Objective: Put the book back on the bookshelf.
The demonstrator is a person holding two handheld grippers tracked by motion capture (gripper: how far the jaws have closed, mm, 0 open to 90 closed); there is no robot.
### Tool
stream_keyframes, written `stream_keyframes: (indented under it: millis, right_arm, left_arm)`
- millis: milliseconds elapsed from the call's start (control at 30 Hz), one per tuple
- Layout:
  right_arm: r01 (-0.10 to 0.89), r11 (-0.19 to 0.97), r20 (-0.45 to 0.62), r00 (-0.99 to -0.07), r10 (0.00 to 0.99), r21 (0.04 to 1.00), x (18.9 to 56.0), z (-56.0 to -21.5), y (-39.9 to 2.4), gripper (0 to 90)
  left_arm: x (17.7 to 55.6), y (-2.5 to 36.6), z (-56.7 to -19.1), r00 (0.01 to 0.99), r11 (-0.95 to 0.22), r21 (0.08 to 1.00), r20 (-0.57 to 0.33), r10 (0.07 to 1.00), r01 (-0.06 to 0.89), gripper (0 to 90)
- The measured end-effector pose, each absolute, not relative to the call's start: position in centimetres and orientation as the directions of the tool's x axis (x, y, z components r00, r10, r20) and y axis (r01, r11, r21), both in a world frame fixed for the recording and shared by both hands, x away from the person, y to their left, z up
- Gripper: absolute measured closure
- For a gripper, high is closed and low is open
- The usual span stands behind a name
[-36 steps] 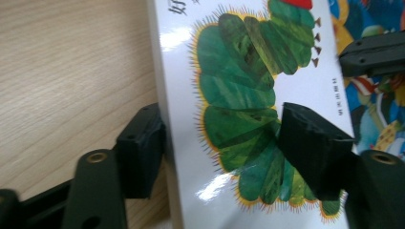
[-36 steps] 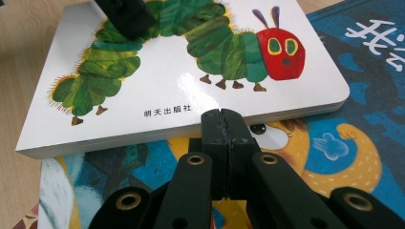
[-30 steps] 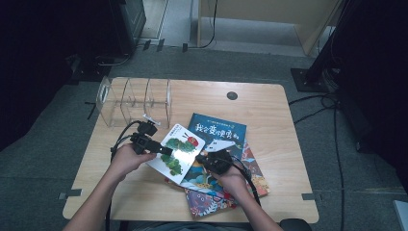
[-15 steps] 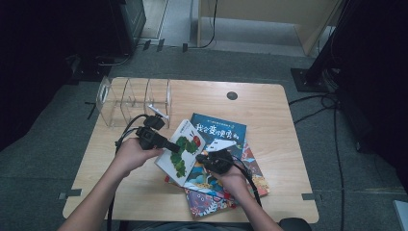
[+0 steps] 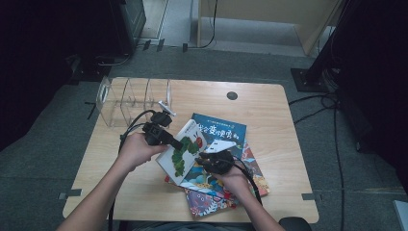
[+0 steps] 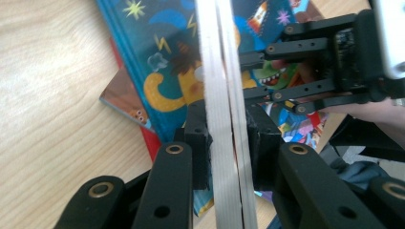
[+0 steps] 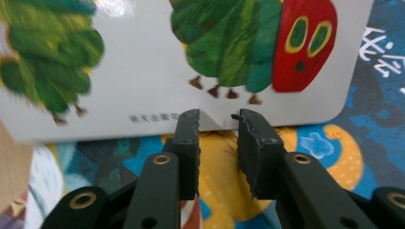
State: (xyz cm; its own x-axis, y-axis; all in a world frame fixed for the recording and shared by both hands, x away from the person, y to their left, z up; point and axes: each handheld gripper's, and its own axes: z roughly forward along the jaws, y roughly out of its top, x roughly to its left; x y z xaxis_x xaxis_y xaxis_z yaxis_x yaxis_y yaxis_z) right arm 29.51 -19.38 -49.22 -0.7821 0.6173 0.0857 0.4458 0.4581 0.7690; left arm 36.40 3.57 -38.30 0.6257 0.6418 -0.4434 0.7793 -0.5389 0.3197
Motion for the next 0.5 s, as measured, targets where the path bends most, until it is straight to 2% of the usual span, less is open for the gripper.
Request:
stream_keyframes:
  millis: [33, 133, 500]
  right_arm:
    - [0.423, 0.484, 0.048, -0.788, 0.613, 0.766, 29.5, -49.1, -19.6, 67.2]
    - [0.414, 0.494, 0.027, -0.786, 0.617, 0.765, 29.6, -48.9, -20.1, 66.1]
    - [0.421, 0.456, 0.017, -0.749, 0.662, 0.784, 30.5, -48.9, -21.7, 58.3]
  left_arm:
    - [36.4, 3.7, -38.0, 0.635, -0.551, 0.319, -0.427, 0.644, 0.772, 77.2]
    - [36.3, 4.1, -37.7, 0.643, -0.557, 0.322, -0.399, 0.653, 0.766, 77.3]
    - [35.8, 7.5, -35.8, 0.622, -0.511, 0.362, -0.348, 0.701, 0.779, 77.3]
